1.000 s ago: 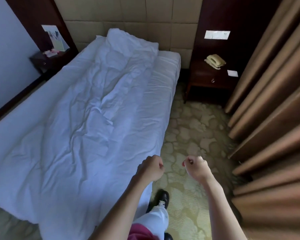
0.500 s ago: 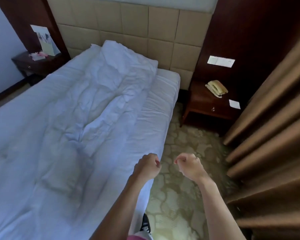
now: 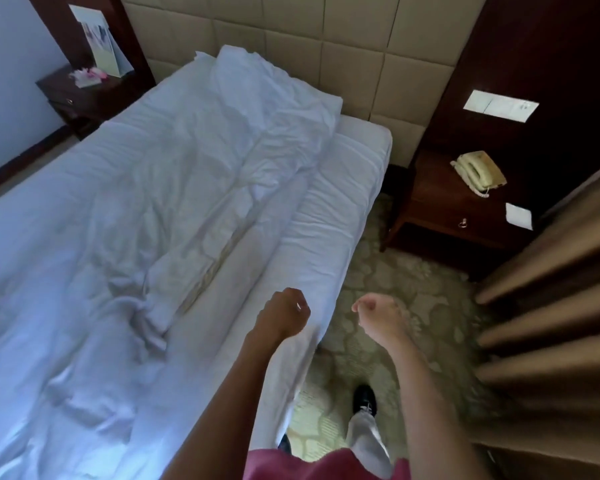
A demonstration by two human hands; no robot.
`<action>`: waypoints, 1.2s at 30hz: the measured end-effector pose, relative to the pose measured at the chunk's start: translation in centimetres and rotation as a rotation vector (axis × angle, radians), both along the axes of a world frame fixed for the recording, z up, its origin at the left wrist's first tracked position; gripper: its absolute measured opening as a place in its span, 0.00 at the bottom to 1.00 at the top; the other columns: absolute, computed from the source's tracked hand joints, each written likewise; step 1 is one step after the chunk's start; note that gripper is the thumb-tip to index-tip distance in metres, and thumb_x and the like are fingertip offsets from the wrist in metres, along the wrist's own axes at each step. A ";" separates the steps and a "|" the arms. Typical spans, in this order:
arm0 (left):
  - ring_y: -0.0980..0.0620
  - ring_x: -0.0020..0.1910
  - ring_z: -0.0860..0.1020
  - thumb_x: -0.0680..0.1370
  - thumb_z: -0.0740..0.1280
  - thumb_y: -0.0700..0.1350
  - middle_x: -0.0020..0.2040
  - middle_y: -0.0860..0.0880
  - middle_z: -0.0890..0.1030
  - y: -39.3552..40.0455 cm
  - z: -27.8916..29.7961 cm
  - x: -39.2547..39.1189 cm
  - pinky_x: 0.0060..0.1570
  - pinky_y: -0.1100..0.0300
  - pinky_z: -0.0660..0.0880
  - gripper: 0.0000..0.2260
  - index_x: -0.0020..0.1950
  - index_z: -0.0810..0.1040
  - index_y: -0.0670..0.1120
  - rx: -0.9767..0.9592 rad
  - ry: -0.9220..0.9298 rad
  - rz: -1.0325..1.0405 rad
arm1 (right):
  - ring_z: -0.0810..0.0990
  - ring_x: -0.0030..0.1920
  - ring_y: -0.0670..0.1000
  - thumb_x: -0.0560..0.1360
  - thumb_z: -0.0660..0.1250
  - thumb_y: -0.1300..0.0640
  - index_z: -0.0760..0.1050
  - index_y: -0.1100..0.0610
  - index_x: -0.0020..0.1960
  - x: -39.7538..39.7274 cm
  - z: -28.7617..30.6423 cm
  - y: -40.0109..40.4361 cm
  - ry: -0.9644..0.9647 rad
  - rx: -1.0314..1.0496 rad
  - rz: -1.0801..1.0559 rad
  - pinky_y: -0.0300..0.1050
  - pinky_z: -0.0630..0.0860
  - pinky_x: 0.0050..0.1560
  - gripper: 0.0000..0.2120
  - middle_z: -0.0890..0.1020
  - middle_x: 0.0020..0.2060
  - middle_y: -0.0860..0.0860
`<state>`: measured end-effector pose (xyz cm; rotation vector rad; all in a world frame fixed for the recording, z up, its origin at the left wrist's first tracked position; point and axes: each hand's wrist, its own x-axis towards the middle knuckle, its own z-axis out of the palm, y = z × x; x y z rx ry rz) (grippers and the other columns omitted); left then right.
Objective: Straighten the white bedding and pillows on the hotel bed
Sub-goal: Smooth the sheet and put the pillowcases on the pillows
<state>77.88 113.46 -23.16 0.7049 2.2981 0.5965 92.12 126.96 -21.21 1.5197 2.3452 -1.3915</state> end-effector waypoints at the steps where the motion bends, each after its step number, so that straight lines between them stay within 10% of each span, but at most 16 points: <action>1: 0.44 0.41 0.83 0.70 0.60 0.50 0.43 0.46 0.84 1.5 -0.3 -0.4 0.47 0.47 0.82 0.04 0.36 0.73 0.55 -0.002 -0.008 0.013 | 0.82 0.42 0.52 0.77 0.59 0.58 0.79 0.49 0.39 -0.4 -0.1 1.6 0.011 -0.010 0.012 0.46 0.77 0.44 0.13 0.81 0.35 0.46; 19: 0.45 0.42 0.83 0.74 0.62 0.48 0.44 0.46 0.83 26.7 1.1 -3.9 0.48 0.47 0.81 0.05 0.38 0.73 0.55 -0.034 -0.032 0.140 | 0.77 0.28 0.50 0.77 0.58 0.63 0.79 0.54 0.39 -5.7 -2.4 28.7 0.099 -0.097 0.145 0.42 0.70 0.31 0.14 0.79 0.26 0.50; 36: 0.40 0.42 0.83 0.73 0.60 0.46 0.44 0.43 0.84 54.3 1.9 -24.8 0.48 0.47 0.81 0.07 0.38 0.76 0.50 0.170 -0.146 0.023 | 0.80 0.35 0.50 0.78 0.59 0.60 0.80 0.52 0.42 -24.6 0.3 52.6 0.022 0.037 0.018 0.48 0.78 0.41 0.13 0.82 0.32 0.51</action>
